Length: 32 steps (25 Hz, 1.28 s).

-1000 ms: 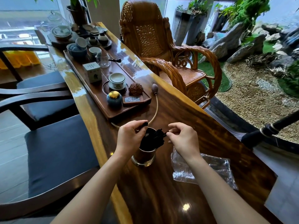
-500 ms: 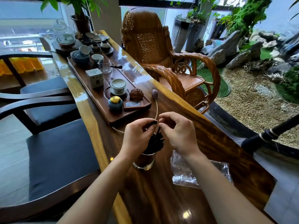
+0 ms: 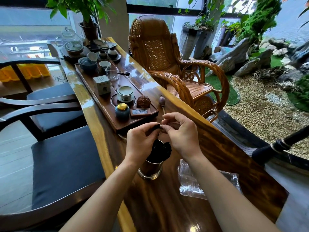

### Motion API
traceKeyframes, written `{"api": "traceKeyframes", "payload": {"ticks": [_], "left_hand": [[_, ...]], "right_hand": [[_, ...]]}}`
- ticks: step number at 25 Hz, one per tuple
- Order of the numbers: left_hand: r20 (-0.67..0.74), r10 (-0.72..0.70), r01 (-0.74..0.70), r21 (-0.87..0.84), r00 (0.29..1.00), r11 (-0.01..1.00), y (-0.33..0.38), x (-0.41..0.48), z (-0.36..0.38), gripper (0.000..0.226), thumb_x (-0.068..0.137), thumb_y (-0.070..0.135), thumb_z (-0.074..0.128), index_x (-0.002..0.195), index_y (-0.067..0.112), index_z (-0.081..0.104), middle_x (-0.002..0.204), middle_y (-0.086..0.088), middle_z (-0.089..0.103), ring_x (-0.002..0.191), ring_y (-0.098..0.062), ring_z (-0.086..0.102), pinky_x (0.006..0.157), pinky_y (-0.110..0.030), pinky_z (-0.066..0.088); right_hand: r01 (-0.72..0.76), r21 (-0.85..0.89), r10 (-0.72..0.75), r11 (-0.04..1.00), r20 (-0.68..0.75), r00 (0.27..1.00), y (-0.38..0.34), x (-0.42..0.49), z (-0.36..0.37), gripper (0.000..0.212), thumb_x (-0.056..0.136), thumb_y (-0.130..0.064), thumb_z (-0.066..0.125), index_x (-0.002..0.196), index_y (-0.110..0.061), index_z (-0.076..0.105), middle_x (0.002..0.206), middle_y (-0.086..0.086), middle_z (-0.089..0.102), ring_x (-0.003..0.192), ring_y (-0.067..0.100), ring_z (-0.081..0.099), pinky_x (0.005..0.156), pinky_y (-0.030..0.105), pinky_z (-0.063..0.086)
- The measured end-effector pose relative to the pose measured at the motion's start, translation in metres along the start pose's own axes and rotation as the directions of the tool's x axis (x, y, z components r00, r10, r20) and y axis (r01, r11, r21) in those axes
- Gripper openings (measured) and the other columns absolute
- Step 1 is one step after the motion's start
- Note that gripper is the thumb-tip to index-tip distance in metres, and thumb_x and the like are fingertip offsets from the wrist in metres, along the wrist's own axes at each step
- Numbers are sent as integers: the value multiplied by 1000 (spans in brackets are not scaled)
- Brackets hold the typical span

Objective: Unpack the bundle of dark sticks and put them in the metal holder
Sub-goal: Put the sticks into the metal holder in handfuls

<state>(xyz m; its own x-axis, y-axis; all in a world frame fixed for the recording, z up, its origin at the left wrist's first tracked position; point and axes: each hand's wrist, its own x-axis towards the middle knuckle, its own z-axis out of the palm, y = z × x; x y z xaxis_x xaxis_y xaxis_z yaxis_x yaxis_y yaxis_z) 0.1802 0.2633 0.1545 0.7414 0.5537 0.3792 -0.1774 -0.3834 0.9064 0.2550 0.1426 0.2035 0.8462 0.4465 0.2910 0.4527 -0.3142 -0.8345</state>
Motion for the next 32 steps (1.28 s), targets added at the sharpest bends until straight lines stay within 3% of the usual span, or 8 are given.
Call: {"api": "traceKeyframes", "payload": {"ticks": [4,10,15,18,21,25,28,32], "left_hand": [[-81,-67,60,-83,994,995,4,8,-13,25,86,8,75,110,11,76,98,1,78,88,-10,76,77,-36,64],[-196,-270,135,-515,943,847,13,21,-50,17,81,18,78,98,17,79,96,-9,79,89,-27,77,70,-30,63],[-189,-578,190,-825,794,532,13,27,-59,8,92,9,65,91,9,73,87,-7,79,86,-22,76,64,-26,61],[-63,-729,217,-934,681,283,10,20,-57,13,97,7,59,107,3,65,95,-11,74,85,-21,74,60,-22,60],[-10,-808,230,-957,589,179,12,10,-42,19,97,6,59,115,1,61,95,-13,71,77,-20,74,55,-21,59],[45,-862,230,-969,505,85,15,-2,-24,14,96,3,60,109,-2,62,91,-17,71,62,-20,76,51,-22,59],[91,-865,250,-967,494,41,16,-6,-17,24,94,3,63,117,-3,63,92,-18,72,61,-19,76,51,-23,59],[80,-842,340,-932,533,126,10,-9,-14,32,91,1,66,123,-4,63,92,-15,71,71,-21,74,55,-24,60]], "right_hand": [[-66,114,64,991,22,998,10,2,-10,31,86,0,75,108,-21,72,100,-1,74,89,13,75,75,36,65],[-216,106,214,971,30,976,40,-21,-22,27,89,-3,72,101,-27,73,94,-1,75,86,15,75,73,39,66],[-322,108,315,941,77,946,45,-29,-19,30,96,-24,66,126,-23,69,115,-3,74,98,12,73,88,41,62],[-418,389,368,821,198,908,30,-29,-17,47,93,-37,62,137,-23,60,130,2,68,113,18,70,93,38,60],[-390,564,328,728,213,921,15,-30,-16,45,87,-35,65,131,-23,64,124,5,73,106,22,74,90,36,61],[-196,322,216,926,-28,976,4,-33,-14,24,87,-13,74,110,-18,76,98,-2,79,87,14,78,77,28,63],[-152,258,185,954,-108,977,-2,-32,-21,17,85,-4,77,97,-16,79,87,-3,79,77,13,77,71,26,64],[-80,92,90,993,-110,990,-7,-26,-39,16,82,-6,80,93,-18,80,83,-7,78,74,9,76,72,22,62]]}}
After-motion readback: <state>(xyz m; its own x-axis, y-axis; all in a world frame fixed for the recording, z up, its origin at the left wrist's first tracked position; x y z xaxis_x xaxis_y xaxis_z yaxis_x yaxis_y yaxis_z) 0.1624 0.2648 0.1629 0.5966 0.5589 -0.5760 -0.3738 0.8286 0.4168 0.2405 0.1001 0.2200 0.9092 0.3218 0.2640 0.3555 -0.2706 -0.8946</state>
